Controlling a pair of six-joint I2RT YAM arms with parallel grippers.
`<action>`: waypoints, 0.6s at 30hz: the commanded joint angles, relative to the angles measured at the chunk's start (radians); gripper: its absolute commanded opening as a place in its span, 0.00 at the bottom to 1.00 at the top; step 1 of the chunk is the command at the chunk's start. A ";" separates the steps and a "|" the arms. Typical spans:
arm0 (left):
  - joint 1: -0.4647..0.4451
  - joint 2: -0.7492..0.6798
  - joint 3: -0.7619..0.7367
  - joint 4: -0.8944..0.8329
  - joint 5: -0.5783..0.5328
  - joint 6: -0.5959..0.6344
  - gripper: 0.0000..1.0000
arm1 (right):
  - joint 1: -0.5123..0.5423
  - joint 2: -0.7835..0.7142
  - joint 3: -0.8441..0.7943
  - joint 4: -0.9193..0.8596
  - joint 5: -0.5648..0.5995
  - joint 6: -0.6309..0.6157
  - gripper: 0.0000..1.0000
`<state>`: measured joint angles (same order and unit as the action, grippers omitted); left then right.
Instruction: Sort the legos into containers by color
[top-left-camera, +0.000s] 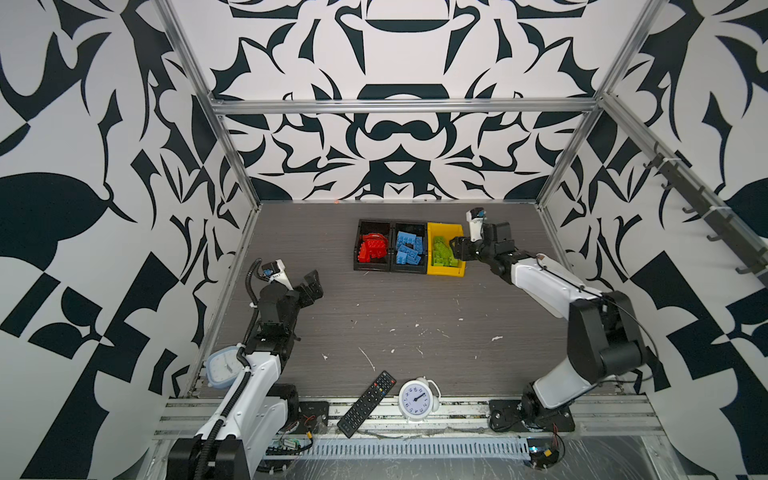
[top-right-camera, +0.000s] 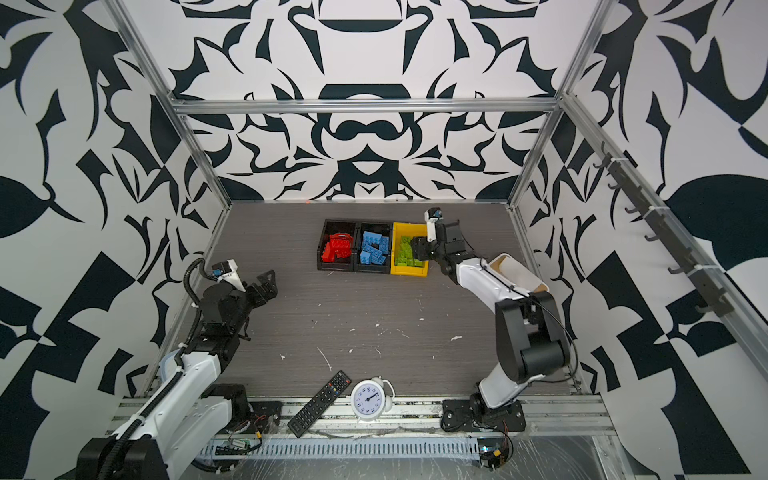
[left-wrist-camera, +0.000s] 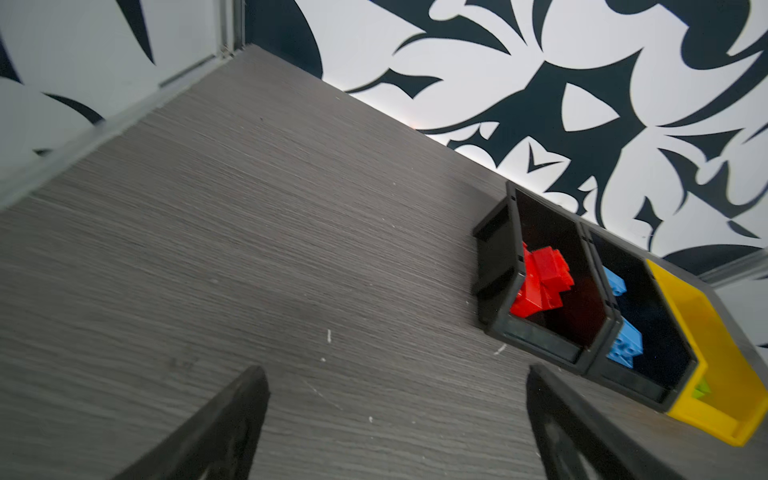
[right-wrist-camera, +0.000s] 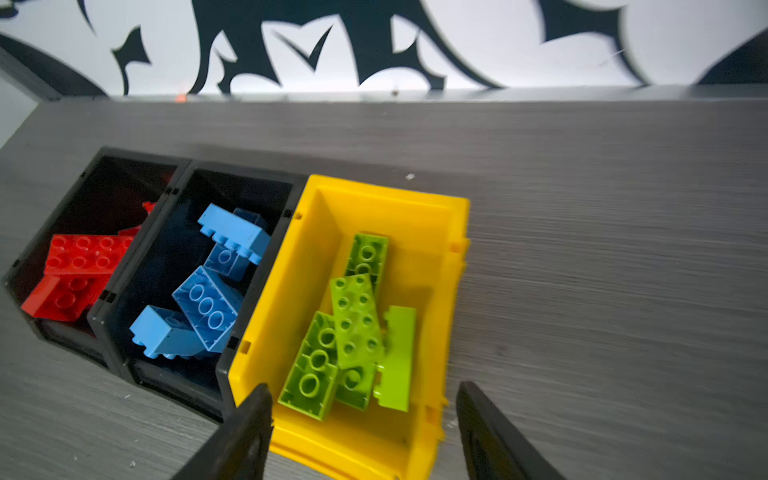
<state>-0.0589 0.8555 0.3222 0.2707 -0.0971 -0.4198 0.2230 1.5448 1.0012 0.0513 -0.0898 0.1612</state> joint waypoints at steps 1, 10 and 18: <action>0.002 -0.001 0.029 0.018 -0.162 0.126 0.99 | -0.037 -0.184 -0.118 0.081 0.180 -0.063 0.79; 0.002 0.316 0.022 0.308 -0.260 0.298 0.99 | -0.086 -0.334 -0.461 0.328 0.511 -0.137 0.99; 0.003 0.604 -0.122 0.880 -0.107 0.374 0.99 | -0.174 -0.188 -0.548 0.542 0.262 -0.106 1.00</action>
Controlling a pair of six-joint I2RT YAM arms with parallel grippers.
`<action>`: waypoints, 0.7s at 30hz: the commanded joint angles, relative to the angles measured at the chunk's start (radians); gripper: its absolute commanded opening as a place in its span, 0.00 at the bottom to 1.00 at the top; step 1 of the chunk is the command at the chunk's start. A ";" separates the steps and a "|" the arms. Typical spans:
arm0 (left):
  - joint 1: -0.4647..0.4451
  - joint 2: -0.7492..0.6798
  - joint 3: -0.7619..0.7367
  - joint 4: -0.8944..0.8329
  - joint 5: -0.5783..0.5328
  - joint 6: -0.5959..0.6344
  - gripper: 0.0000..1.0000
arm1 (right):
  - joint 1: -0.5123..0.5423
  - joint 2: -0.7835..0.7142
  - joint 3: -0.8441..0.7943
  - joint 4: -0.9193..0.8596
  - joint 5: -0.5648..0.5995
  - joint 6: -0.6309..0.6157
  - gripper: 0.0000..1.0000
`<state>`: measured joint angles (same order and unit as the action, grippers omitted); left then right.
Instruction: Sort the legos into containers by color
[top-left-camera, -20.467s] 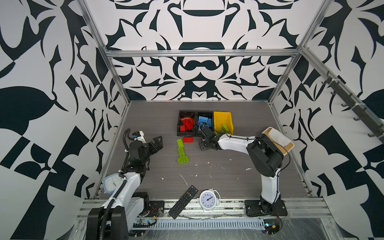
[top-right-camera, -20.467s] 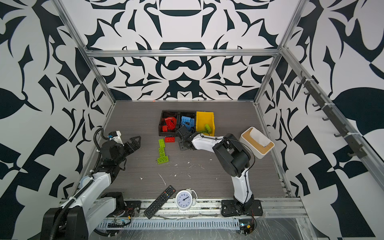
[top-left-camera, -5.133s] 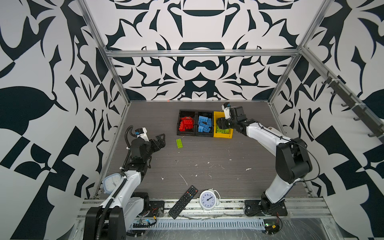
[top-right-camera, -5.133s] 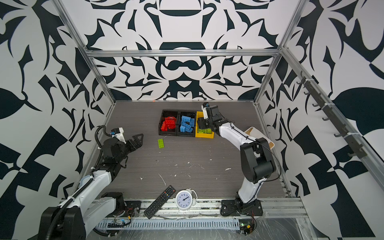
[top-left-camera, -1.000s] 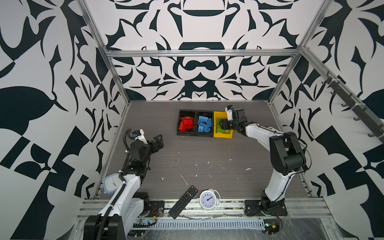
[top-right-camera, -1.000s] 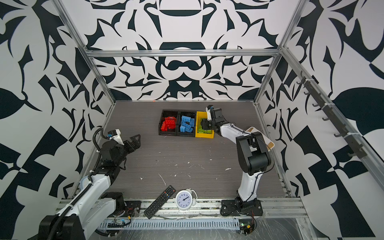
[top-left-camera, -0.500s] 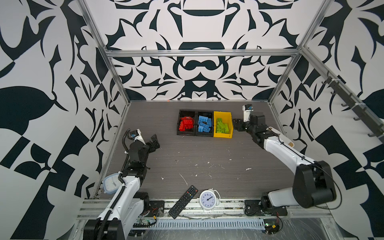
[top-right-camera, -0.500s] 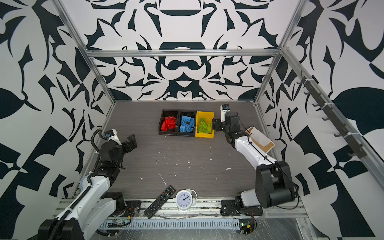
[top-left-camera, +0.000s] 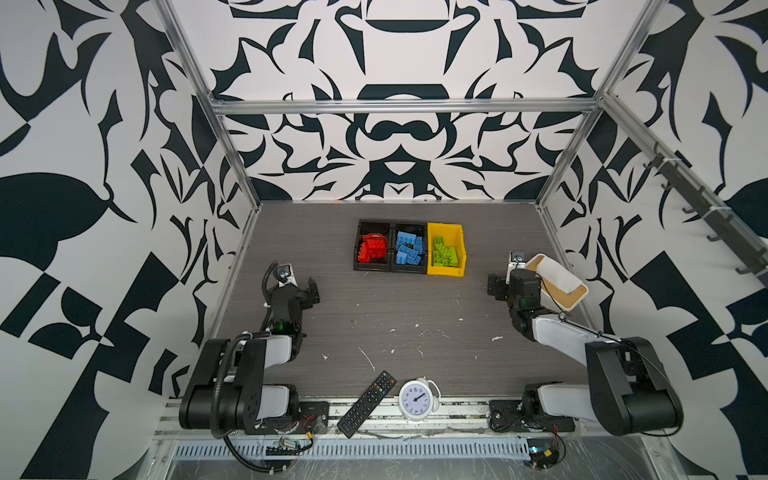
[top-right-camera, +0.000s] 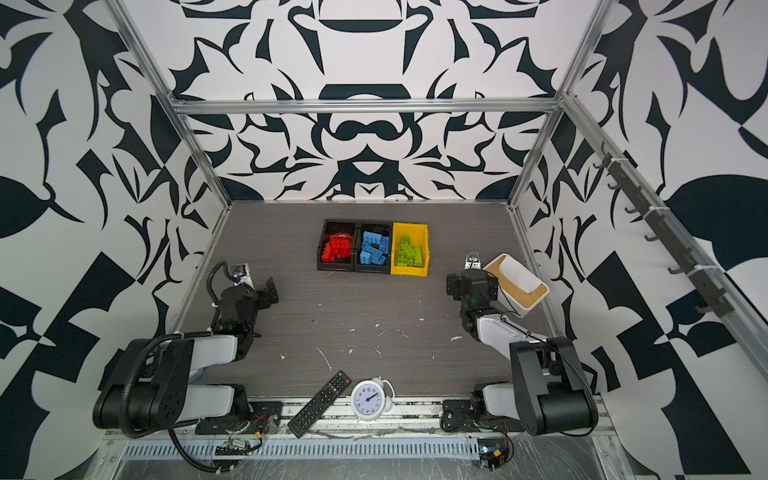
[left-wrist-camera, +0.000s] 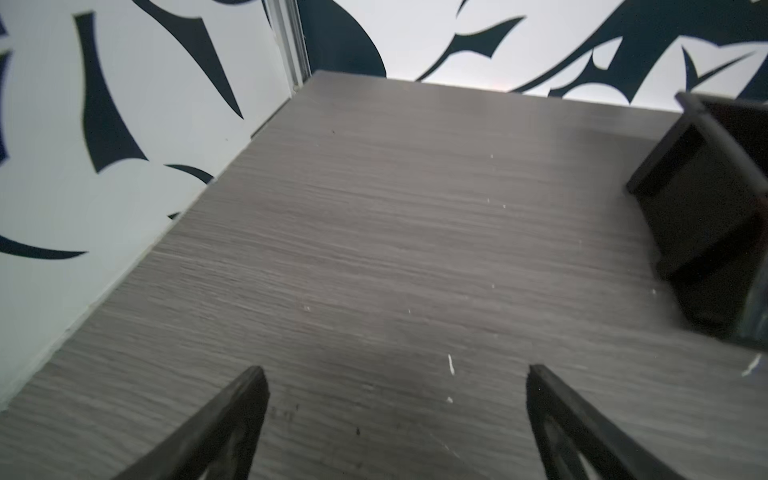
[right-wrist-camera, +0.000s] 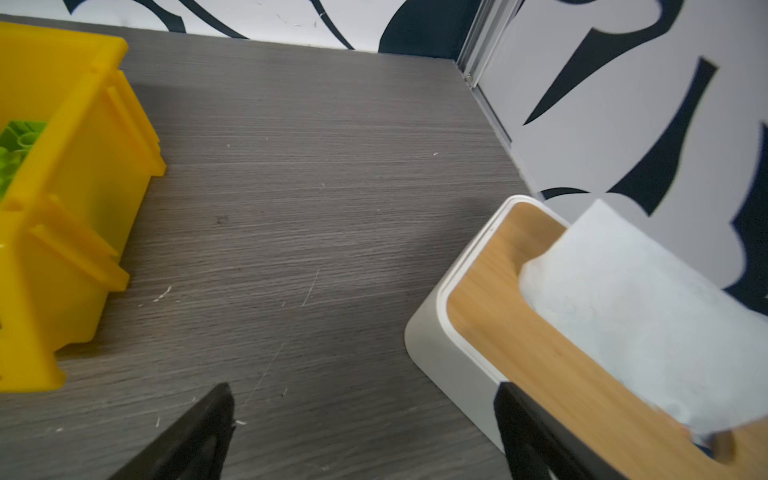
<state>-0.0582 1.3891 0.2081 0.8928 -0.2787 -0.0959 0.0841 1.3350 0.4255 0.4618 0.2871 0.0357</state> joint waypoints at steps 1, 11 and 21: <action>0.002 0.121 0.008 0.282 0.097 0.056 0.99 | -0.040 0.060 0.022 0.173 -0.132 0.021 1.00; -0.007 0.168 0.133 0.077 0.084 0.061 1.00 | -0.042 0.215 -0.088 0.478 -0.163 0.013 0.99; -0.009 0.176 0.142 0.075 0.070 0.063 0.99 | -0.042 0.213 -0.087 0.471 -0.163 0.013 0.99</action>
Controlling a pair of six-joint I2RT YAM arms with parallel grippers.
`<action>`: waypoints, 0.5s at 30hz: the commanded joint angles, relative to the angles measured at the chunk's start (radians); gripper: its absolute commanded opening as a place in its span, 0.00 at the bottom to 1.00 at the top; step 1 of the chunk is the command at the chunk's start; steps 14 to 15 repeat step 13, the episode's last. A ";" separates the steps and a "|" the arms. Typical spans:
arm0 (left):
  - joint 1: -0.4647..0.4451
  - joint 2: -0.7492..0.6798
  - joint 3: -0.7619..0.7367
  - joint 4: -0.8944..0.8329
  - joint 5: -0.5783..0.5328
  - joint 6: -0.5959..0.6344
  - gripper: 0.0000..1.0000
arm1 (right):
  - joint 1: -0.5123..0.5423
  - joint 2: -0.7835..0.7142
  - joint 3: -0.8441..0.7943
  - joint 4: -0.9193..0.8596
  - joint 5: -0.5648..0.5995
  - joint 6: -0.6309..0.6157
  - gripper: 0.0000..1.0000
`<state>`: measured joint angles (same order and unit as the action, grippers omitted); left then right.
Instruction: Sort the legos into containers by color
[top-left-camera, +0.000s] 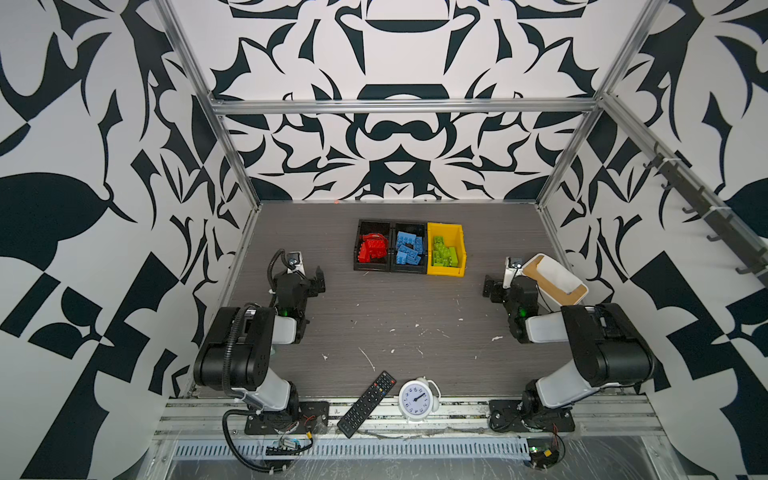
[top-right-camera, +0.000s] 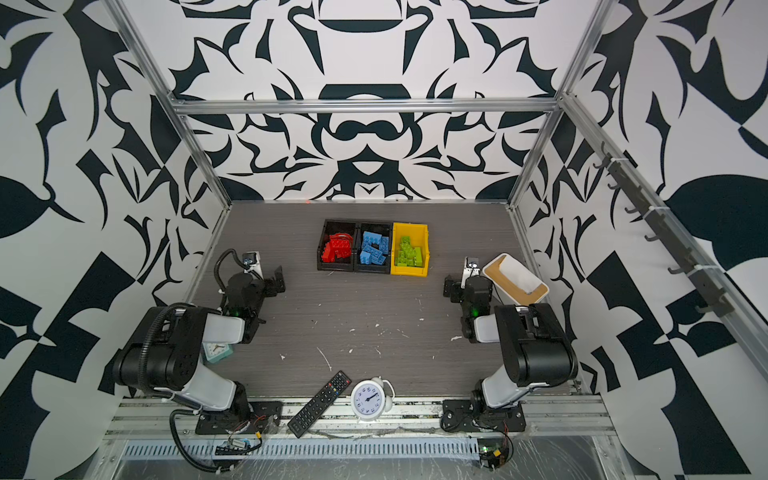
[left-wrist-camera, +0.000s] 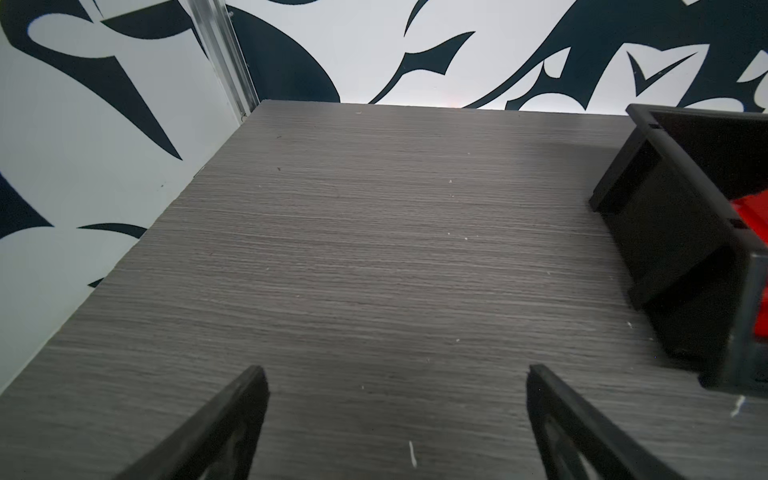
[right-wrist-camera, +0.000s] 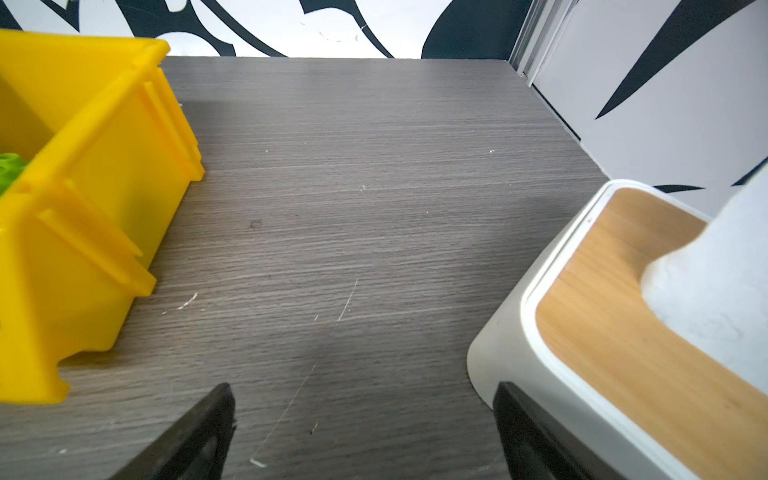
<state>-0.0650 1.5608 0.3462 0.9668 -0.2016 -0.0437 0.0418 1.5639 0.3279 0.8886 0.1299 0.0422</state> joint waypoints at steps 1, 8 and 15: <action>-0.002 0.004 0.005 0.001 -0.008 0.011 0.99 | 0.001 -0.016 0.011 0.045 -0.006 0.007 0.99; -0.002 0.006 0.010 -0.005 -0.002 0.013 0.99 | 0.001 -0.015 0.011 0.043 -0.006 0.008 0.99; -0.002 0.003 0.007 -0.008 0.006 0.014 0.99 | 0.001 -0.015 0.011 0.043 -0.006 0.007 0.99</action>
